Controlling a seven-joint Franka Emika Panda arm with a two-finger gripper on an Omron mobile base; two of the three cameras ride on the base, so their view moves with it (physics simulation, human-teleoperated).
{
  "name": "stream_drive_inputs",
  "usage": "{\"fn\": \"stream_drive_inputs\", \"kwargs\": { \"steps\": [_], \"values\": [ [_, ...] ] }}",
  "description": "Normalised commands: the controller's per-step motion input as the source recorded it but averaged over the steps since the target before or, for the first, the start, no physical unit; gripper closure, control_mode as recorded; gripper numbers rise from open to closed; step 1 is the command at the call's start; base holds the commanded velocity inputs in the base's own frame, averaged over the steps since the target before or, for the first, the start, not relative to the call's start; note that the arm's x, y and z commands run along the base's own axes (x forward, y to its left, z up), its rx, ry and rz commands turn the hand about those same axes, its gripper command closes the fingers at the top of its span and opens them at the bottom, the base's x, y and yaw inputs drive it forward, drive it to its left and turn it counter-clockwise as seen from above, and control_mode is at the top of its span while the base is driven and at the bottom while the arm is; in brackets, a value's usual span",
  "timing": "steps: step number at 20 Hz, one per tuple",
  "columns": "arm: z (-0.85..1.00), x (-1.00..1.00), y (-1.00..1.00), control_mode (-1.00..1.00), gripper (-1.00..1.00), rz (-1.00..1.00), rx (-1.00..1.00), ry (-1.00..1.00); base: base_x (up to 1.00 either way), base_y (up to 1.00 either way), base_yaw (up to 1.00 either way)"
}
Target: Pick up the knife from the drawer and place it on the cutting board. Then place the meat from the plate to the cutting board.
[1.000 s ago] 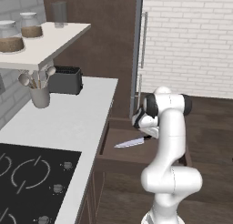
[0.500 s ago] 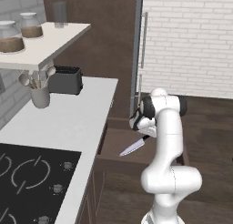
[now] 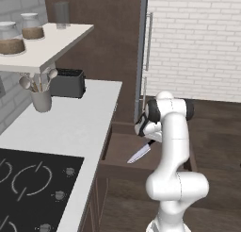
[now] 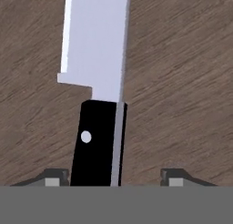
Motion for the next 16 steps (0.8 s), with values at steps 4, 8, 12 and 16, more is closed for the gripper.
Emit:
{"fn": "stream_drive_inputs", "kwargs": {
  "steps": [4,8,12,16],
  "values": [
    [-0.09,-0.21,-0.02,-1.0,1.0,0.0,0.0,0.0,0.0,0.0,0.0],
    [0.15,-0.89,-0.24,-1.0,1.0,-0.07,0.04,-0.04,0.0,0.0,0.0],
    [0.96,-0.55,-0.22,-1.0,1.0,-0.23,0.1,-0.17,0.0,0.0,0.0],
    [1.0,-0.14,-0.12,-1.0,1.0,-0.33,0.09,-0.24,0.0,0.0,0.0]
  ]
}}
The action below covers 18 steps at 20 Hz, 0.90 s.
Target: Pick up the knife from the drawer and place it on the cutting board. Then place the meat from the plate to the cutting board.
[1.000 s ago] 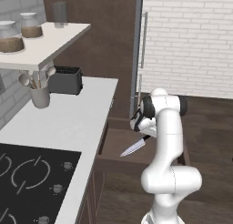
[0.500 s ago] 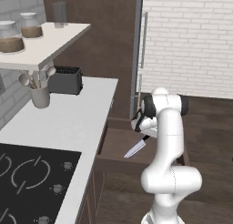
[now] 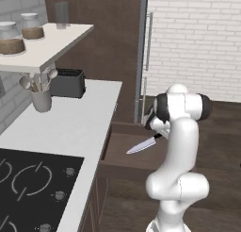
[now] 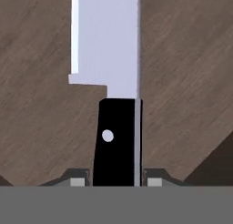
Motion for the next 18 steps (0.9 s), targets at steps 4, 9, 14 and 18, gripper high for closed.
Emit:
{"fn": "stream_drive_inputs", "kwargs": {
  "steps": [4,9,14,18],
  "values": [
    [1.0,-0.24,-0.49,-1.0,1.0,-0.43,0.11,-0.18,0.0,0.0,0.0],
    [1.0,-0.63,-0.68,-1.0,1.0,-0.49,0.13,-0.12,0.0,0.0,0.0],
    [1.0,-0.99,-0.59,-1.0,1.0,-0.45,0.09,-0.06,0.0,0.0,0.0],
    [0.93,-0.96,-0.21,-1.0,1.0,-0.52,0.13,-0.06,0.0,0.0,0.0]
  ]
}}
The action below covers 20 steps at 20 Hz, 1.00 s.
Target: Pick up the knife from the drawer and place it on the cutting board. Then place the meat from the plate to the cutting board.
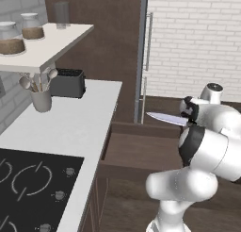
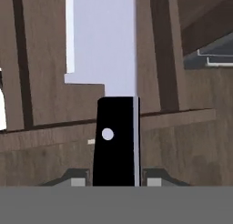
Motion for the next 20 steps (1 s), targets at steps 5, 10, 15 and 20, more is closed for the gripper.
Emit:
{"fn": "stream_drive_inputs", "kwargs": {
  "steps": [5,10,15,20],
  "values": [
    [0.47,-0.51,0.19,-1.0,1.0,-0.48,0.04,-0.06,0.0,0.0,0.0],
    [0.16,-0.17,0.41,-1.0,1.0,-0.18,0.0,-0.1,0.0,0.0,0.0],
    [0.0,0.0,0.0,-1.0,1.0,0.0,0.0,0.0,0.0,0.0,0.0],
    [0.0,-0.01,0.0,-1.0,1.0,0.0,0.0,0.0,0.0,0.0,0.0]
  ]
}}
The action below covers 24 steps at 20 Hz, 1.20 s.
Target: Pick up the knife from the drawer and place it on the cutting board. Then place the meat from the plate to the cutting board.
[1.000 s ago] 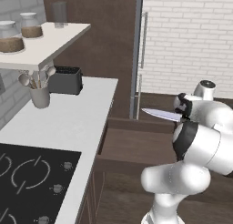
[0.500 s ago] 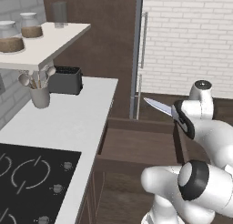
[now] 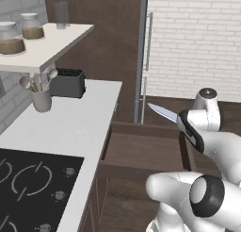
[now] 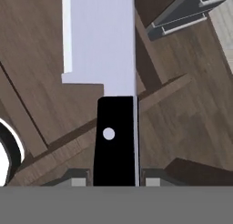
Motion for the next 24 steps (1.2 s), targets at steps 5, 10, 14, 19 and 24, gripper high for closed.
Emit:
{"fn": "stream_drive_inputs", "kwargs": {
  "steps": [5,10,14,19,24],
  "values": [
    [0.0,-0.03,0.0,1.0,1.0,0.01,0.0,0.0,-0.53,-0.08,0.44],
    [0.0,0.0,0.0,1.0,1.0,0.0,0.0,0.0,-0.69,-0.04,0.82],
    [0.0,0.0,0.0,1.0,1.0,0.0,0.0,0.0,-0.59,0.0,0.85],
    [0.0,0.0,0.0,1.0,1.0,0.0,0.0,0.0,-0.55,0.0,0.85],
    [0.0,0.0,0.0,1.0,1.0,0.0,0.0,0.0,-0.54,0.36,0.78]
  ]
}}
